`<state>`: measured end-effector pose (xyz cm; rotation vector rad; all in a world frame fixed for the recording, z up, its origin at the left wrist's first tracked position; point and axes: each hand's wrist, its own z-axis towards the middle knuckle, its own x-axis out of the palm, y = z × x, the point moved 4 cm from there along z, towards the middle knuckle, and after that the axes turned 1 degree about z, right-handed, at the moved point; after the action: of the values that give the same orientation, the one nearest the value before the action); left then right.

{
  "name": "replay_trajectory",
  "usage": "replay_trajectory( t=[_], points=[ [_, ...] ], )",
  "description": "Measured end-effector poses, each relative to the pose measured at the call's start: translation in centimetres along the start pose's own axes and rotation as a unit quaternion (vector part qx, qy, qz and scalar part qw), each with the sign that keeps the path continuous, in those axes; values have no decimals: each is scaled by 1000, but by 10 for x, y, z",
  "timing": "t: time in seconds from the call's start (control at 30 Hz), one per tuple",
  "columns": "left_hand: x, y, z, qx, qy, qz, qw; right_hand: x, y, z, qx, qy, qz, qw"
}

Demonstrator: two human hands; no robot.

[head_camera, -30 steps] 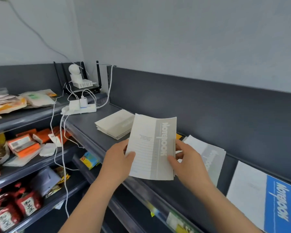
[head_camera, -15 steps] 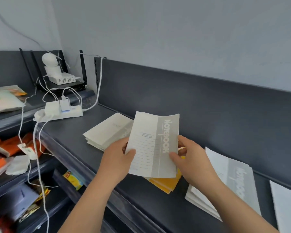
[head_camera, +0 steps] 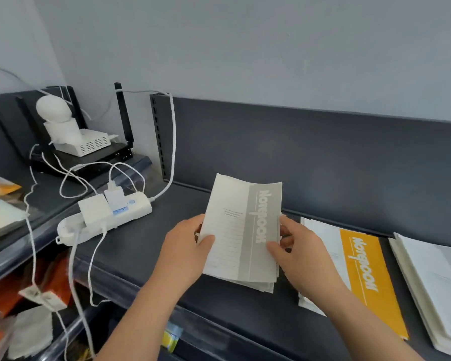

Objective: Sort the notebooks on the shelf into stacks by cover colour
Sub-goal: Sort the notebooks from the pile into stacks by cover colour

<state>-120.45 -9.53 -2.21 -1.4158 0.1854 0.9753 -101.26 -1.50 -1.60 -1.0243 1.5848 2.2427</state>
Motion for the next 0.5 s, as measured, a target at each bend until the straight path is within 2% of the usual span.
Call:
replay_trajectory(
  t=[0.2,0.5],
  points=[
    [-8,18,26,33,33,21,999,29,6,6,42,-67,-22,997],
    [7,27,33,27,63,55,996,51,-8,7,93,-99,-173,975]
  ],
)
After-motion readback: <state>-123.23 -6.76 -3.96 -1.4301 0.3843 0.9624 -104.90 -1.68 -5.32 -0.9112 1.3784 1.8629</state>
